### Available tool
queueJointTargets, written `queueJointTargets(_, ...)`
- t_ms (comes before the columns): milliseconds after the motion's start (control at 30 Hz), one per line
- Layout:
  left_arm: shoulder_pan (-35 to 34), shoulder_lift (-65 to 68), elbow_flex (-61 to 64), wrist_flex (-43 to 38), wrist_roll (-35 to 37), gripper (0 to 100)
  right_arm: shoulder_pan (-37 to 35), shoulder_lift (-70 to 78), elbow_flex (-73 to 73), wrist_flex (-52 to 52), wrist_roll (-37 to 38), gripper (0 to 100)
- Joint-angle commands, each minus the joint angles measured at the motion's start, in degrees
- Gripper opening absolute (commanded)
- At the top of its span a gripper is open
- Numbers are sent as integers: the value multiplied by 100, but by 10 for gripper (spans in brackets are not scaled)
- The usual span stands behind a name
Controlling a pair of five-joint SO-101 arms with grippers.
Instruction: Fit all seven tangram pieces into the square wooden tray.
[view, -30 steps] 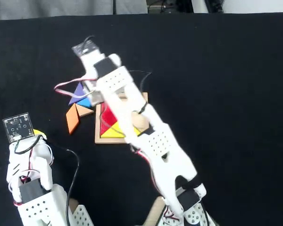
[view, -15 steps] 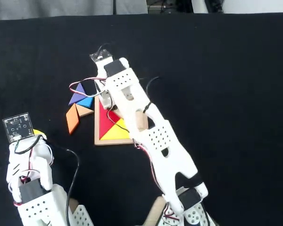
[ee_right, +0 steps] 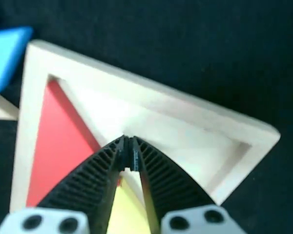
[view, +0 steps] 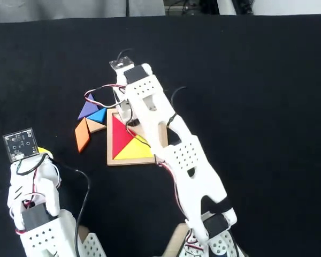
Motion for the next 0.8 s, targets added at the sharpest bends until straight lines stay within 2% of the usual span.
queueJointTargets(0,75,-18,110,18,-9,33,70,-681,769,211,26,10)
queueJointTargets(300,75,-18,110,18,-9,33,105,-1947,2105,132,26,10)
queueJointTargets(433,13,-26,-48,18,79,34,668,-2695,1807,202,26,10)
queueJointTargets(533,13,-26,-330,290,826,40,1196,-3662,1868,202,26,10)
queueJointTargets(600,13,-26,-470,589,1187,87,1407,-4356,2229,202,123,10)
queueJointTargets(700,13,-26,-453,712,993,171,1468,-5464,3178,202,378,10)
queueJointTargets(767,31,-26,-347,703,571,180,1459,-6211,3934,132,510,10)
